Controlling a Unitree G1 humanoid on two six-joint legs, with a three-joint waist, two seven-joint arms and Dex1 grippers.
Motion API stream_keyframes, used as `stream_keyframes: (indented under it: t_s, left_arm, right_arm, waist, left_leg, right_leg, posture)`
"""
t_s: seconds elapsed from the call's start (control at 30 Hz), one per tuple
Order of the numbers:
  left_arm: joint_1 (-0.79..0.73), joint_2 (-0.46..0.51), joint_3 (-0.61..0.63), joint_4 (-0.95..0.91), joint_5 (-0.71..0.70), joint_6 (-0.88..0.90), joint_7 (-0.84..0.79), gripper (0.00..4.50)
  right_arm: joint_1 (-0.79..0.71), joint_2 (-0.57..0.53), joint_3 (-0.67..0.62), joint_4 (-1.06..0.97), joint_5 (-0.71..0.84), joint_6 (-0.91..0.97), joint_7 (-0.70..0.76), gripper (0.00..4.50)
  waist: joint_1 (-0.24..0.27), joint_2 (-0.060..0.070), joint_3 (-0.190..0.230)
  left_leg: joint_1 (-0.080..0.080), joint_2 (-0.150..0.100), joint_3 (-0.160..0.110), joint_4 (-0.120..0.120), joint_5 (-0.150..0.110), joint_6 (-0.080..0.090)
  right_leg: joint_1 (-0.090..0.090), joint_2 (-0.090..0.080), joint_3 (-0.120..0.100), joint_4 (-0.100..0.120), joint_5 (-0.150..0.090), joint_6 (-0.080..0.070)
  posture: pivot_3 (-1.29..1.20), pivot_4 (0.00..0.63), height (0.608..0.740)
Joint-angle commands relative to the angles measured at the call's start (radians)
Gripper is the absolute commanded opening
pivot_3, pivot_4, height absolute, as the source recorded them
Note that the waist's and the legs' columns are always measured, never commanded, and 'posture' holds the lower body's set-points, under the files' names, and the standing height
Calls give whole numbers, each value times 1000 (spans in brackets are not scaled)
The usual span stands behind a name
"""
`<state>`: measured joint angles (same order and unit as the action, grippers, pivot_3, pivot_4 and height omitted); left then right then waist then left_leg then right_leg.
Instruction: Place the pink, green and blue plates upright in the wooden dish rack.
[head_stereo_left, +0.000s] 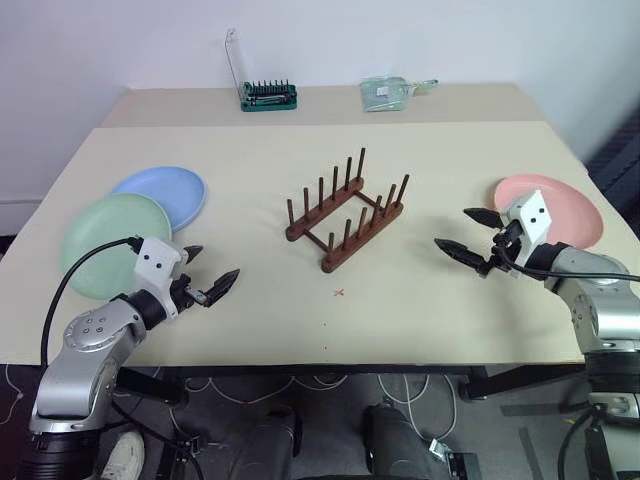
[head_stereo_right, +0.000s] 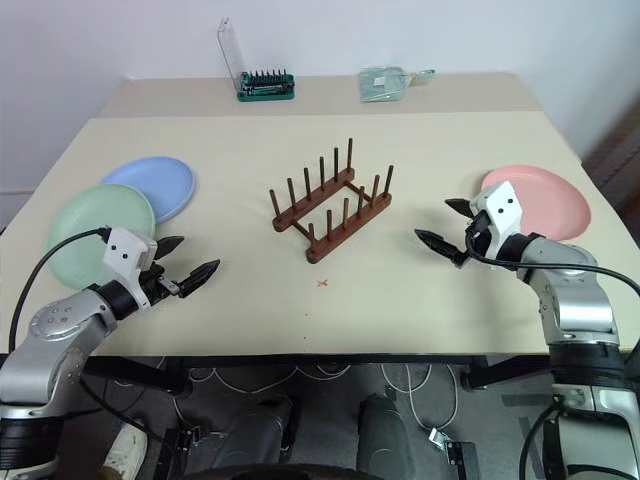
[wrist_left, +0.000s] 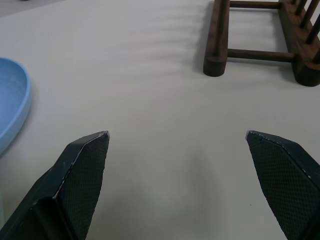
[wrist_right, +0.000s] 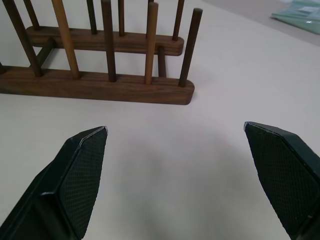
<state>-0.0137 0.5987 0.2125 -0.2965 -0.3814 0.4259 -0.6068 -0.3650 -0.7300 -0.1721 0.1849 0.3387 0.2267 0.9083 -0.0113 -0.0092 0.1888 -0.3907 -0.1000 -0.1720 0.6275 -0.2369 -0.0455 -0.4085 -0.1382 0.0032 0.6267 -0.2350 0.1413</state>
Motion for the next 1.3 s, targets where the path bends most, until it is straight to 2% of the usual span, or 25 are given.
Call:
stream_keyframes:
  t_s: [0.03,0.17,0.5,0.6,0.83,1.0,1.07,1.2,1.3]
  left_arm:
    - [4,14,21,-39,0,-5,0,4500]
    - [8,22,27,-44,-3,-1,-4,4500]
    - [-13,43,-17,-28,11,-1,-35,4500]
    - [-49,26,-131,-71,6,42,-63,4500]
    - [-156,-85,-367,-73,98,82,-13,4500]
    - [-227,-181,-500,18,262,91,104,4500]
    - [-234,-186,-512,28,290,81,113,4500]
    - [-268,-303,-517,97,280,109,164,4500]
    - [-290,-307,-520,134,298,75,141,4500]
  right_arm:
    - [-6,1,-30,-7,13,-23,2,4475]
    - [-14,11,-23,19,8,-45,3,4475]
    - [38,42,-17,-61,31,-28,-3,4475]
    - [69,77,2,-99,31,-27,-21,4475]
    - [139,102,8,-295,63,78,-77,4475]
    - [203,88,-18,-383,79,144,-107,4475]
    - [212,90,-15,-411,83,162,-118,4475]
    - [215,93,-27,-484,96,224,-165,4475]
    - [224,90,-35,-515,104,251,-184,4475]
  waist:
    - [0,0,0]
    - [-1,0,0]
    - [-1,0,0]
    - [1,0,0]
    - [1,0,0]
    - [4,0,0]
    - [-1,0,0]
    - [5,1,-1]
    - [7,0,0]
  left_leg:
    - [0,1,0,0,0,0]
    - [0,4,2,0,0,0]
    - [0,6,4,0,0,0]
    - [0,7,5,-1,0,0]
    - [0,6,5,0,0,0]
    - [0,6,6,0,0,0]
    - [0,5,6,0,-1,0]
    - [0,6,7,0,-1,1]
    - [-1,6,6,0,-1,1]
  right_leg:
    - [0,0,0,0,0,0]
    - [0,3,2,-2,1,-1]
    - [-1,4,4,-2,1,-2]
    - [-1,4,4,-2,1,-2]
    - [-1,4,5,-3,1,-1]
    - [-1,5,5,-4,2,-1]
    - [-1,5,5,-4,2,-1]
    - [-1,5,5,-4,2,-1]
    - [-1,5,5,-6,2,-1]
  posture:
    - [0,150,740]
    - [0,150,740]
    - [0,150,740]
    - [0,150,740]
    - [0,150,740]
    - [0,150,740]
    - [0,150,740]
    - [0,150,740]
    - [0,150,740]
